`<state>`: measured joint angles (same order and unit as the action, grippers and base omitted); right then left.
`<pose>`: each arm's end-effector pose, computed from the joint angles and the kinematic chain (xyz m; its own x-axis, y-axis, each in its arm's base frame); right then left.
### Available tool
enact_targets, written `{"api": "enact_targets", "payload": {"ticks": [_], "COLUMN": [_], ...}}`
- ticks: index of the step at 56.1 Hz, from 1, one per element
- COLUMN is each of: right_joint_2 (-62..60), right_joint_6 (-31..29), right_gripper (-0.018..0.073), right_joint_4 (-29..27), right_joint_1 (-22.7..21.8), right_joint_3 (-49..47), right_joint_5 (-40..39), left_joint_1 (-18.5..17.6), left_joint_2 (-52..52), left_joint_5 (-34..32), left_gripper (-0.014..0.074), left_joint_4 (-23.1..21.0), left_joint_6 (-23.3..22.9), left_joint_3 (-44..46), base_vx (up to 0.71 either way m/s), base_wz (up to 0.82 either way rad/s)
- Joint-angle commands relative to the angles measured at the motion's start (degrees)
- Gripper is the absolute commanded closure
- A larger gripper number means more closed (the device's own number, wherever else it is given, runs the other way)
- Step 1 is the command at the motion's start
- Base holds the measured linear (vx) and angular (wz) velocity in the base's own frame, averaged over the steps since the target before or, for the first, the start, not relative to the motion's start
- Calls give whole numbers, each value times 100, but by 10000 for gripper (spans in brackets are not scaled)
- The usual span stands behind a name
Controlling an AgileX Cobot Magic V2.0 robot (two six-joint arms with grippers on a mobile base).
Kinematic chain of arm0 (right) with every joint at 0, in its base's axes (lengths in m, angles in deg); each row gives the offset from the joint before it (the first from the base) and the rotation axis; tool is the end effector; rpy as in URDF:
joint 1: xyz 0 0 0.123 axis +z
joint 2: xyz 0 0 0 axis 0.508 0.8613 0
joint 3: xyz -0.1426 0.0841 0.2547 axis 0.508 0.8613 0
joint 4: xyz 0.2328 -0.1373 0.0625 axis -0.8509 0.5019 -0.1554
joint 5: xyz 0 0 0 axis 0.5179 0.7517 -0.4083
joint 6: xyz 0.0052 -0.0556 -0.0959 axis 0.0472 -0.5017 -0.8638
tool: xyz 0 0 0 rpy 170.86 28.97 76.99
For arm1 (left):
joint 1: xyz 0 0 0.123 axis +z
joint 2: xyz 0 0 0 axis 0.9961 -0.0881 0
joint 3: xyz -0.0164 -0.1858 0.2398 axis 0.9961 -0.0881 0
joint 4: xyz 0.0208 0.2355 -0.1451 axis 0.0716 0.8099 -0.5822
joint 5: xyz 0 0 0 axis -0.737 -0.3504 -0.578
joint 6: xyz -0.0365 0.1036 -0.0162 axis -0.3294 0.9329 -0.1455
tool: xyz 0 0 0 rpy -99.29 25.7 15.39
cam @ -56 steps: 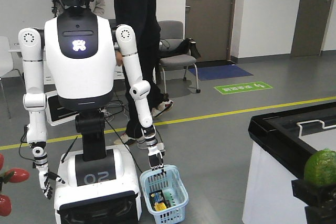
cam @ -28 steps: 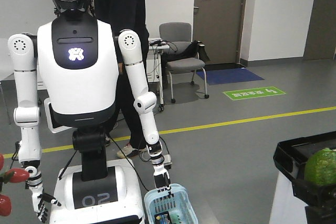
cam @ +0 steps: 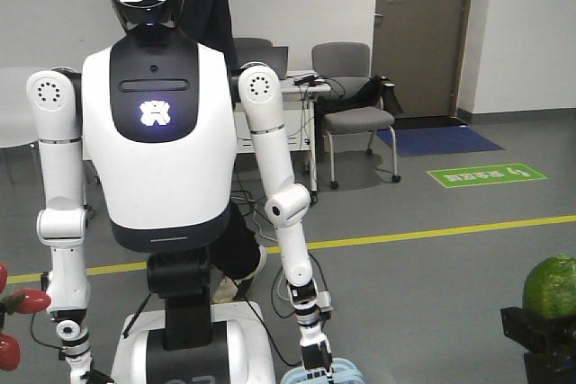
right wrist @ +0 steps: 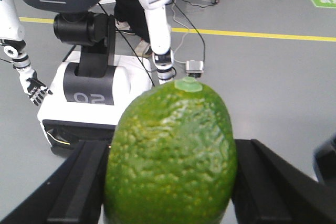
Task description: Pick snacks and fruit into basket
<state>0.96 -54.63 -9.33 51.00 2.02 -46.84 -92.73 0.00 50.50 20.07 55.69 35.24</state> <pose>0.2019 0.0581 0.3785 -0.4391 -0.1100 -0.8917 -0.2022 0.9791 -0.0212 0.1937 -0.0391 0.3535 -0.2305 0.0836 -0.9695 0.2546 0.9668 0.0228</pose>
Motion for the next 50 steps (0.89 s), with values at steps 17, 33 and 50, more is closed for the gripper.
{"api": "enact_targets", "payload": {"ticks": [17,33,50], "right_joint_2": [-44,-44,-44], "right_joint_6": [-6,-6,-6], "right_gripper": [568,568,568], "right_joint_4": [142,142,142], "right_joint_1": [-34,-34,-34], "right_joint_3": [-166,-166,-166], "right_joint_5": [-479,-479,-479], "left_joint_1": [-1,-1,-1], "left_joint_2": [47,47,47], "left_joint_5": [-430,-430,-430], "left_gripper": [596,596,596], "left_joint_4": [-69,-69,-69], "left_joint_6": [-11,-11,-11], "left_joint_3": [154,154,154], "base_vx": [32,25,16], "base_wz": [40,25,7]}}
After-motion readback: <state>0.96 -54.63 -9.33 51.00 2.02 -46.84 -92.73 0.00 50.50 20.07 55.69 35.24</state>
